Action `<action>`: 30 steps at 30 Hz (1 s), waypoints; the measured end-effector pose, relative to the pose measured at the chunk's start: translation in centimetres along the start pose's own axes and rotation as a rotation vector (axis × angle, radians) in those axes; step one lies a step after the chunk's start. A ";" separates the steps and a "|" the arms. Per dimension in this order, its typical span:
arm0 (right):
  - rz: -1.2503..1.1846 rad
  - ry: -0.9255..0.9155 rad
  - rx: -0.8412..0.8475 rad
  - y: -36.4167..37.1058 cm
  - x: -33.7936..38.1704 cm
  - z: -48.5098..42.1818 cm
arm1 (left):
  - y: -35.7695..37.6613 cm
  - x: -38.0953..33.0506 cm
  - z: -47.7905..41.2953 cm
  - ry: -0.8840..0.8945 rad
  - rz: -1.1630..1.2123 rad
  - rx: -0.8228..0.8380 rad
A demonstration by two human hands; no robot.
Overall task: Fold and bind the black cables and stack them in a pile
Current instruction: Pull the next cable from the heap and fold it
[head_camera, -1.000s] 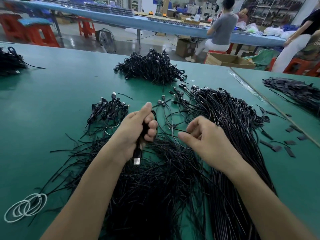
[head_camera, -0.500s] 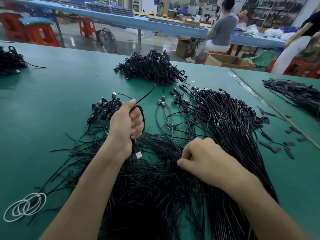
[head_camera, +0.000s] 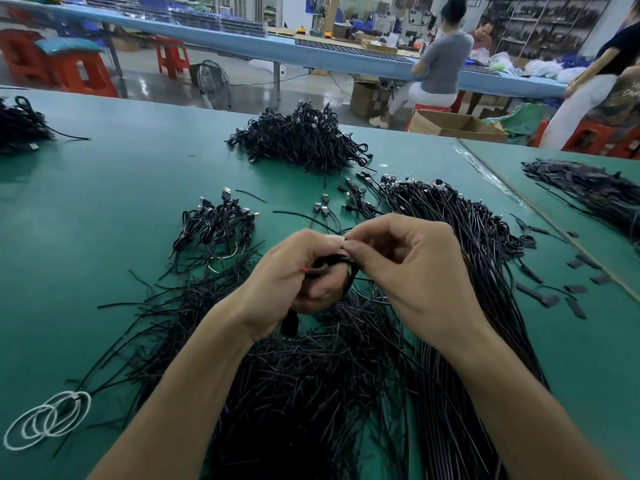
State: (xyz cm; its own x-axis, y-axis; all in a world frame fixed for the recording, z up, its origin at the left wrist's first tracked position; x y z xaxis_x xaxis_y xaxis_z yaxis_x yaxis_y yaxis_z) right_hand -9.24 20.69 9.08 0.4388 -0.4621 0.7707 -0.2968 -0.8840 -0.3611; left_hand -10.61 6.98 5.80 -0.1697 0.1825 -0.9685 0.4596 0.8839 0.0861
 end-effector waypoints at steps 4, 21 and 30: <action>-0.037 0.027 0.024 0.0 -0.1 0.1 | -0.3 -0.3 0.1 0.024 0.185 -0.036; -0.408 0.431 -0.193 0.0 -1.9 1.2 | -1.3 2.6 -1.2 -0.128 0.104 -0.470; -0.315 0.222 0.076 2.2 -0.8 1.3 | 0.2 2.5 -0.9 -0.121 -0.003 -0.304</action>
State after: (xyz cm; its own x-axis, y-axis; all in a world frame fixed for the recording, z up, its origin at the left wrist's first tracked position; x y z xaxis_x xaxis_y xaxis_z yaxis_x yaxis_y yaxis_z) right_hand -9.17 19.07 7.00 0.3020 -0.1482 0.9417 -0.1095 -0.9867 -0.1201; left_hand -11.75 7.96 3.65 -0.0576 0.1432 -0.9880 0.1750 0.9758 0.1312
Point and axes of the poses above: each hand's wrist, its own z-axis away from the middle knuckle, its own y-axis out of the palm, x = y × z, the point moved 4 cm from there along -z, towards the middle knuckle, and after that the axes turned 11 degrees about -x, right-handed, at the moved point
